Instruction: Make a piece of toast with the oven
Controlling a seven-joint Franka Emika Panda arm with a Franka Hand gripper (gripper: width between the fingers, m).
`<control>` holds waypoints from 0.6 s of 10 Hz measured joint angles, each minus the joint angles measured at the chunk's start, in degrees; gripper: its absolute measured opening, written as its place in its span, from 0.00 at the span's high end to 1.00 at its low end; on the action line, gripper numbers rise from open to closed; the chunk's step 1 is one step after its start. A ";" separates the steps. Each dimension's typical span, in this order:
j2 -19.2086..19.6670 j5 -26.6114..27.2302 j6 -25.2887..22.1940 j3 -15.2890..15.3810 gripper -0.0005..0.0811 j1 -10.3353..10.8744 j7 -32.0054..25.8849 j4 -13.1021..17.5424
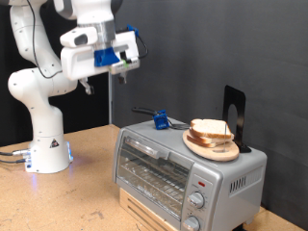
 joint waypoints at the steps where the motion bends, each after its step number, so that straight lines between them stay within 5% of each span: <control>1: 2.28 -0.32 2.69 -0.01 0.00 -0.17 0.18 0.11; 6: 9.35 -0.58 7.97 1.33 0.00 -0.09 1.68 1.82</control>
